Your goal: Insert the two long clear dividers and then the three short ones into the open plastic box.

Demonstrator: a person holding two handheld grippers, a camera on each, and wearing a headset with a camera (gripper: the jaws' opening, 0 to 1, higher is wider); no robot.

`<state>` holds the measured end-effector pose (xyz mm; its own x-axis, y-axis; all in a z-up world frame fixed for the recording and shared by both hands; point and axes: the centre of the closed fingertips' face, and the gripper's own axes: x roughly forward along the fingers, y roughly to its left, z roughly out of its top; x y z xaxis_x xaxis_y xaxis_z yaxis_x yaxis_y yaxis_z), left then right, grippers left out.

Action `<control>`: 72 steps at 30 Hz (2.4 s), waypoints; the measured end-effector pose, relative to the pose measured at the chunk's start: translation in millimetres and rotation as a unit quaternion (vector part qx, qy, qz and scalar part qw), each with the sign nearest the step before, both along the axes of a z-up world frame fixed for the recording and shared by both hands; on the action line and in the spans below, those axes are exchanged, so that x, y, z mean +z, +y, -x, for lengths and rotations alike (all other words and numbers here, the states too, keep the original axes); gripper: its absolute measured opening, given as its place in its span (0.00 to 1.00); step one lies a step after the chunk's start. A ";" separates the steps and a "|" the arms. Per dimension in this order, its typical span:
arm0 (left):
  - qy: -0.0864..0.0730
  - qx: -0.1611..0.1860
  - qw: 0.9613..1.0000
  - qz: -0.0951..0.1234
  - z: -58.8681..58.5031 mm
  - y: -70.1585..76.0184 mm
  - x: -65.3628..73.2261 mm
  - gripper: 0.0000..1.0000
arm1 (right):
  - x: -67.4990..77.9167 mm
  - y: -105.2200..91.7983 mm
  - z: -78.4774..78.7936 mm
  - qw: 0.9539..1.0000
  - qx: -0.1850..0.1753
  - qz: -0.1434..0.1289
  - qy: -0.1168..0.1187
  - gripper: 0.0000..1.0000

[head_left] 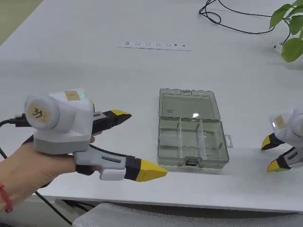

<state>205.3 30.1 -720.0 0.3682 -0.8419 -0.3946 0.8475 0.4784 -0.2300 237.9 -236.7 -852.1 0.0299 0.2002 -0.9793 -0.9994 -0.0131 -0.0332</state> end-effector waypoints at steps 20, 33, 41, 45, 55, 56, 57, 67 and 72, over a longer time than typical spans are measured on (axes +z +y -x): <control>0.033 0.022 0.996 0.076 -12.5 -32.8 34.7 0.96 | 100.7 75.5 9.7 0.992 0.002 -0.092 -0.084 0.33; 0.164 0.038 0.974 0.153 -1.8 -76.9 40.8 0.73 | 143.6 132.0 23.2 0.985 0.027 -0.124 -0.118 0.33; 0.245 0.051 0.951 0.183 4.8 -94.8 33.2 0.51 | 156.7 152.4 33.8 0.983 0.035 -0.130 -0.125 0.33; 0.285 0.059 0.935 0.203 6.4 -102.5 31.4 0.37 | 157.9 157.7 38.6 0.983 0.042 -0.127 -0.128 0.33; 0.309 0.050 0.927 0.206 8.3 -111.5 26.2 0.14 | 159.0 163.7 46.0 0.983 0.048 -0.122 -0.129 0.33; 0.310 0.050 0.927 0.206 8.4 -111.6 26.0 0.12 | 159.1 163.8 46.4 0.983 0.048 -0.122 -0.128 0.33; 0.311 0.050 0.926 0.206 8.6 -111.8 25.8 0.11 | 159.4 164.3 46.9 0.983 0.049 -0.122 -0.129 0.33; 0.309 0.042 0.928 0.205 11.7 -113.2 26.4 0.00 | 159.0 165.6 48.1 0.983 0.051 -0.118 -0.130 0.33; 0.318 0.045 0.925 0.204 13.1 -113.3 25.3 0.00 | 158.4 166.2 49.4 0.983 0.052 -0.117 -0.130 0.33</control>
